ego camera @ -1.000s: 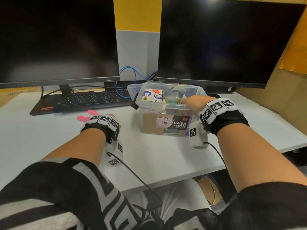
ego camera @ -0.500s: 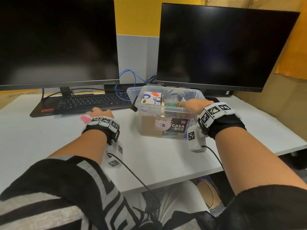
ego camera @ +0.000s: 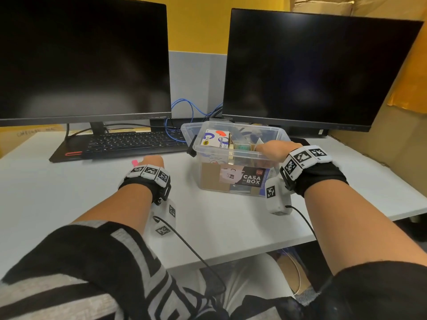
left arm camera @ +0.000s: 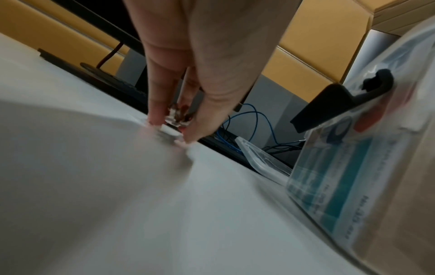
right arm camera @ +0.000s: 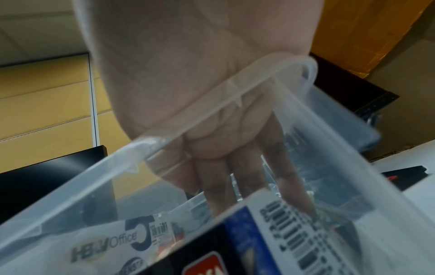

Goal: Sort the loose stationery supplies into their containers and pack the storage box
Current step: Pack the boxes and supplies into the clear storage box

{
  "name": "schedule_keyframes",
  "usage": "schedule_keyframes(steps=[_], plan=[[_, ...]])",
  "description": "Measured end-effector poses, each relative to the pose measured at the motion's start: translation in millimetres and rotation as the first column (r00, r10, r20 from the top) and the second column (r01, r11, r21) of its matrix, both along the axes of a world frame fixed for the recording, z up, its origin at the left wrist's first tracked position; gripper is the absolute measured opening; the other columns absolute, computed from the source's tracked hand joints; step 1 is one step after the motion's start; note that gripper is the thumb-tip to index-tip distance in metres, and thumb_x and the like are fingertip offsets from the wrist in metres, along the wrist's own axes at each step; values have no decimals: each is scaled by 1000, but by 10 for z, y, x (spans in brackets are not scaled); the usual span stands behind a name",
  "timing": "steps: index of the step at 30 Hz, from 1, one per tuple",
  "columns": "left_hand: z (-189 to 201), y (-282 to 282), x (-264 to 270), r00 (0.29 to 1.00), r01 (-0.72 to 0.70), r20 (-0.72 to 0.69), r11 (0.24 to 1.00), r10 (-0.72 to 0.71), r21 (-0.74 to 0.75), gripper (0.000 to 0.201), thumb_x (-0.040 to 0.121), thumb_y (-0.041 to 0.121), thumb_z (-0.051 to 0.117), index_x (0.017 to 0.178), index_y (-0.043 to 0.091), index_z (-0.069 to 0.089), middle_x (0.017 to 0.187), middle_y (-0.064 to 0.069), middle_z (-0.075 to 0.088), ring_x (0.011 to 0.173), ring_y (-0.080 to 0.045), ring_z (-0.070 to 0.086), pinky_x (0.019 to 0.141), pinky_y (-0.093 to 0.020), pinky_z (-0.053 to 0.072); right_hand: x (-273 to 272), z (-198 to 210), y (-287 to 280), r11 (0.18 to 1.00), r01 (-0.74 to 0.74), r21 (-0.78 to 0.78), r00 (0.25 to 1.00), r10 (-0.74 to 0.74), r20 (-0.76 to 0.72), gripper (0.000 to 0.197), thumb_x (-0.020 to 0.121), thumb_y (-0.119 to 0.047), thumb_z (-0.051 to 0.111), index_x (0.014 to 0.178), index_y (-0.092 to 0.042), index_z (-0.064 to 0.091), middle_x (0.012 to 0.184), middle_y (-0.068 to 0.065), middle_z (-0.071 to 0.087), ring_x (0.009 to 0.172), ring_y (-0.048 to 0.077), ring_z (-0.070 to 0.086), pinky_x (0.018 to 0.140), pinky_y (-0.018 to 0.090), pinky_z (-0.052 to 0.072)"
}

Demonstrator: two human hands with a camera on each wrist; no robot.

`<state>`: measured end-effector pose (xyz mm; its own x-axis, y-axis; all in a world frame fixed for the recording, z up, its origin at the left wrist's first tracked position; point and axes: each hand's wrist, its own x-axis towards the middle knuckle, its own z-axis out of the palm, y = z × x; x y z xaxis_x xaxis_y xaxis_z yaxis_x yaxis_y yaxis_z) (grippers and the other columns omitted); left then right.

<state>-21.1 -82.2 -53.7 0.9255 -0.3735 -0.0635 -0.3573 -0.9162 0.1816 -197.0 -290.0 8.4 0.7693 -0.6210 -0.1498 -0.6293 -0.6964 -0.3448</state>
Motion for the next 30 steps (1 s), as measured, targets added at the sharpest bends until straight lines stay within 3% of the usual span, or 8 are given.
schedule_keyframes(steps=[2, 4, 11, 17, 22, 25, 27, 30], plan=[[52, -29, 31, 998, -53, 18, 998, 54, -31, 18, 90, 4, 53, 106, -3, 56, 104, -16, 60, 97, -32, 59, 83, -35, 46, 12, -19, -39, 1000, 21, 13, 1000, -22, 14, 35, 97, -46, 36, 104, -17, 55, 106, 6, 62, 94, 21, 60, 85, 33, 46], [140, -30, 41, 991, -62, 108, 985, 80, -164, 22, 92, 4, 51, 113, -2, 49, 112, -21, 58, 103, -37, 57, 83, -40, 46, 22, -38, -65, 999, 19, 27, 1000, -19, 14, 38, 97, -46, 36, 108, -16, 56, 107, 7, 62, 95, 22, 60, 88, 35, 46], [665, -73, 85, 984, 51, 169, 811, 59, -582, 20, 86, -2, 55, 104, 4, 50, 103, -20, 59, 84, -34, 57, 73, -40, 47, -9, -46, -66, 1000, 2, -17, 1000, -2, 23, 40, 99, -42, 33, 112, -12, 56, 110, 9, 61, 99, 24, 59, 95, 38, 45], [1214, -370, -179, 940, 300, 341, 548, -28, -781, 33, 88, 5, 60, 114, 6, 40, 95, -7, 50, 79, -21, 53, 68, -29, 46, 33, -98, -94, 976, 87, -197, 994, -73, 77, 34, 94, -47, 38, 95, -19, 58, 92, 2, 60, 71, 15, 52, 76, 34, 41], [1369, -678, -387, 916, 401, 363, 401, -172, -824, 30, 92, 10, 57, 103, 15, 30, 91, -6, 53, 64, -8, 52, 48, -7, 39, -2, -105, -127, 976, 150, -158, 940, -92, 328, 15, 88, -37, 50, 88, -26, 60, 87, -3, 61, 88, 20, 54, 101, 49, 32], [1335, -878, -494, 913, 390, 308, 350, -267, -852, 27, 93, 14, 55, 108, 15, 32, 90, -10, 53, 61, -9, 52, 45, -9, 39, -31, -59, -155, 986, 140, -95, 834, -65, 548, 13, 87, -39, 58, 90, -29, 51, 92, -8, 58, 99, 19, 54, 103, 55, 30], [1302, -1010, -563, 902, 388, 277, 337, -332, -858, 28, 93, 16, 56, 110, 16, 33, 87, -9, 55, 64, -13, 54, 50, -13, 40, -59, 16, -152, 999, 14, -40, 749, 16, 662, 26, 86, -39, 62, 106, -29, 47, 106, -9, 54, 103, 16, 53, 99, 48, 38], [1258, -1157, -698, 860, 407, 238, 325, -452, -854, 31, 93, 18, 56, 116, 16, 35, 79, -4, 58, 61, -9, 55, 52, -14, 41, -88, 157, -76, 979, -205, 19, 657, 123, 744, 35, 90, -22, 60, 121, -20, 44, 116, -4, 54, 88, 10, 60, 78, 24, 50]])
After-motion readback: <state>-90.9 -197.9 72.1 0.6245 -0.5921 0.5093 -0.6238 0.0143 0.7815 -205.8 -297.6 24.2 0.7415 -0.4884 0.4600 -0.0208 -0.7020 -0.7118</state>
